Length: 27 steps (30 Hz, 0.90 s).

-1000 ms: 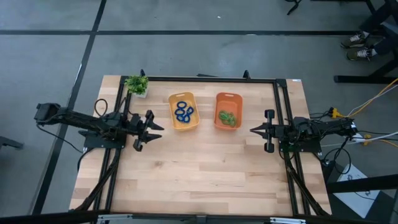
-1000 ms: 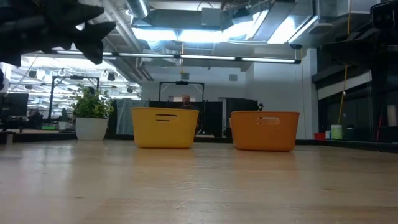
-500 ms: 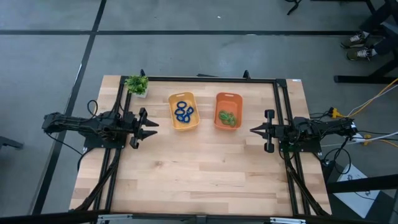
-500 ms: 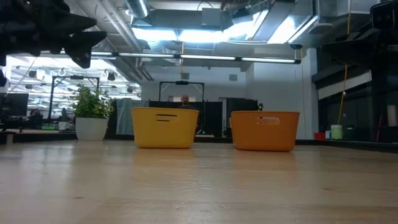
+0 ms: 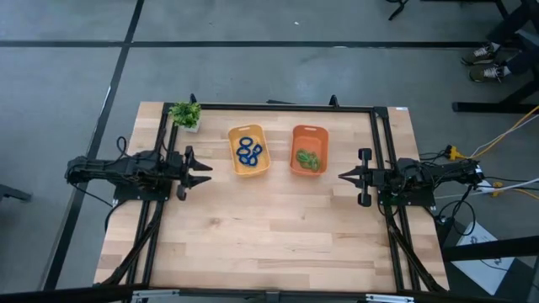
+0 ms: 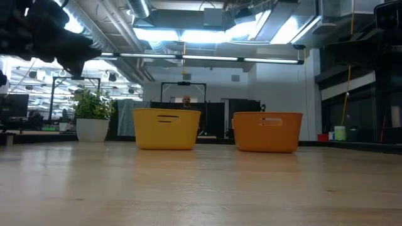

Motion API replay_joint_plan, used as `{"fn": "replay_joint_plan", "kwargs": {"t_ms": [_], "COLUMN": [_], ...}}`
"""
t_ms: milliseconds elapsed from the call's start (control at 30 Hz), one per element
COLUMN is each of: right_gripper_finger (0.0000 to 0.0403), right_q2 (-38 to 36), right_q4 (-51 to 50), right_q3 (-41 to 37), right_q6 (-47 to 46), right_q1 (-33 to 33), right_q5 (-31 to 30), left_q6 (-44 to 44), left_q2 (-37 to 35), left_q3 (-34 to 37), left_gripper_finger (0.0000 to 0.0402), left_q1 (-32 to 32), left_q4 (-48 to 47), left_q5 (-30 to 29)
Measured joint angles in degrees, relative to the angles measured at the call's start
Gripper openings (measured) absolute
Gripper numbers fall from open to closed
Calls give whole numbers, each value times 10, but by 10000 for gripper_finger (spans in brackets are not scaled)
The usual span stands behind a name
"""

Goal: Sort spring keychains
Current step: Return to Home Position

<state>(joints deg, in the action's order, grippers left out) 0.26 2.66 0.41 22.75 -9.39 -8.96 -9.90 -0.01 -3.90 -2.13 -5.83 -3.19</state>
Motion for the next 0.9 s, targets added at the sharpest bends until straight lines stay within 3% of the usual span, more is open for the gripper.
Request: {"fn": "replay_joint_plan", "kwargs": {"t_ms": [200, 367, 900], "right_gripper_finger": [16, 16, 16], "right_q2": [0, 0, 0], "right_q4": [0, 0, 0], "right_q3": [0, 0, 0], "right_q6": [0, 0, 0], "right_q1": [0, 0, 0], "right_q5": [0, 0, 0], "left_q6": [-6, -7, -9], "left_q2": [2, 9, 10], "left_q3": [-5, -5, -5], "left_gripper_finger": [150, 148, 151], "left_q1": [0, 0, 0], "left_q4": [-49, -48, -47], "left_q5": [10, 36, 38]}}
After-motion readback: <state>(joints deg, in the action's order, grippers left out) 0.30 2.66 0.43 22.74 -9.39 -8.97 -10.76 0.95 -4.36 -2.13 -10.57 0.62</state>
